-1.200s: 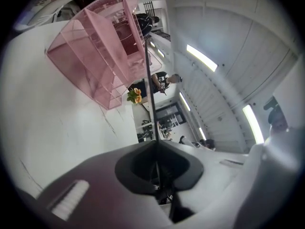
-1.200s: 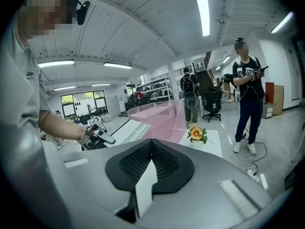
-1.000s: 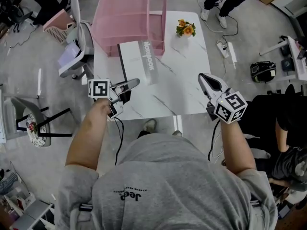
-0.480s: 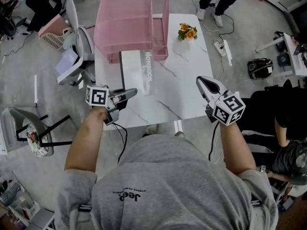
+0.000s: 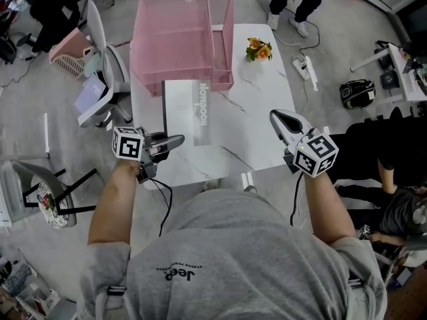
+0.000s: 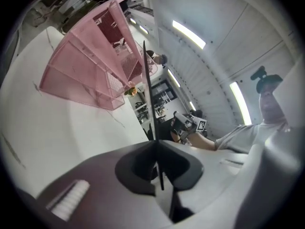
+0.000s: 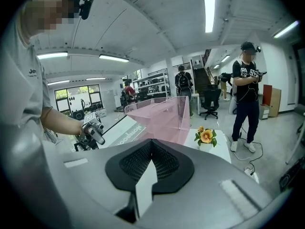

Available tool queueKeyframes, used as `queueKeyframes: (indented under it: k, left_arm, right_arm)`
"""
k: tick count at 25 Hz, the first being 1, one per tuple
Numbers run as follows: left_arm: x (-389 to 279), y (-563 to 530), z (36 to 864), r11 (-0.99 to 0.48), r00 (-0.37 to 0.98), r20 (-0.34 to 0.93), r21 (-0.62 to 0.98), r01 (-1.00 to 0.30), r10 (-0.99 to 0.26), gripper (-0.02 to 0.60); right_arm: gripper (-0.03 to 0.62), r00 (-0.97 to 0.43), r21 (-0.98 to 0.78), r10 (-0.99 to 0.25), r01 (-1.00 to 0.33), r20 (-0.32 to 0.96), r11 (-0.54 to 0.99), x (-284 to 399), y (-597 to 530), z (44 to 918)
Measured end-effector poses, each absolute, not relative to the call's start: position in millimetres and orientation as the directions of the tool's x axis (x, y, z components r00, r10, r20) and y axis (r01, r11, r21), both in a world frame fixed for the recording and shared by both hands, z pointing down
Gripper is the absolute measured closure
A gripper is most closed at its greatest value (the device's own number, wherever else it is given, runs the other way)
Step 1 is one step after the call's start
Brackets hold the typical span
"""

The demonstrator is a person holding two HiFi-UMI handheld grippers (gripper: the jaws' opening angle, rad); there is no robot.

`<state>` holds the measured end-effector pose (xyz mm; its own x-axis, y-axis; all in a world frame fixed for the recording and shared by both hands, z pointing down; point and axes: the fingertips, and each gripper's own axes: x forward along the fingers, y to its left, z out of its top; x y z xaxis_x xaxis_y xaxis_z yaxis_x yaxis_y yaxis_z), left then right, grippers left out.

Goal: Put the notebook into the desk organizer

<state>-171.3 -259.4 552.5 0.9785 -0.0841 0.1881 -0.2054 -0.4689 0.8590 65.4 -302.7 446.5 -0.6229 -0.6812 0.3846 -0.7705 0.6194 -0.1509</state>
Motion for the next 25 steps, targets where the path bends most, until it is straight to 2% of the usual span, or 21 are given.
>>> queueKeyframes:
  k: [4,6,14,19,25]
  left_arm:
    - [-159.7,-251.9,529.5,-0.572,0.990,0.139,0.810,-0.129,-0.027,0.514]
    - [-157.6,-257.8,525.5,-0.583,0.992,0.118,0.804,-0.117,-0.036,0.514]
    - [-178.2,-291.9,568.6,-0.468,0.980,0.153,0.862,-0.195,-0.127,0.514]
    - [-186.9,-311.4,569.3,-0.376,0.978,0.086,0.914,-0.153,-0.189,0.514]
    - [-183.4,-354.1,555.6,-0.425,0.964,0.156,0.874,-0.235,-0.214,0.514]
  right_arm:
    - [0.591,-0.618,-0.146,-0.684,-0.774,0.388,0.617,63.8,-306.5,444.5]
    - [0.591,-0.617,-0.145,-0.684,-0.774,0.389,0.616,63.2,-307.1,444.7]
    - [0.591,-0.611,-0.142,-0.684,-0.778,0.398,0.612,63.4,-303.4,446.6]
    - [0.591,-0.602,-0.138,-0.691,-0.785,0.400,0.604,69.7,-301.0,445.5]
    - [0.591,-0.595,-0.143,-0.690,-0.791,0.412,0.596,73.9,-297.1,449.6]
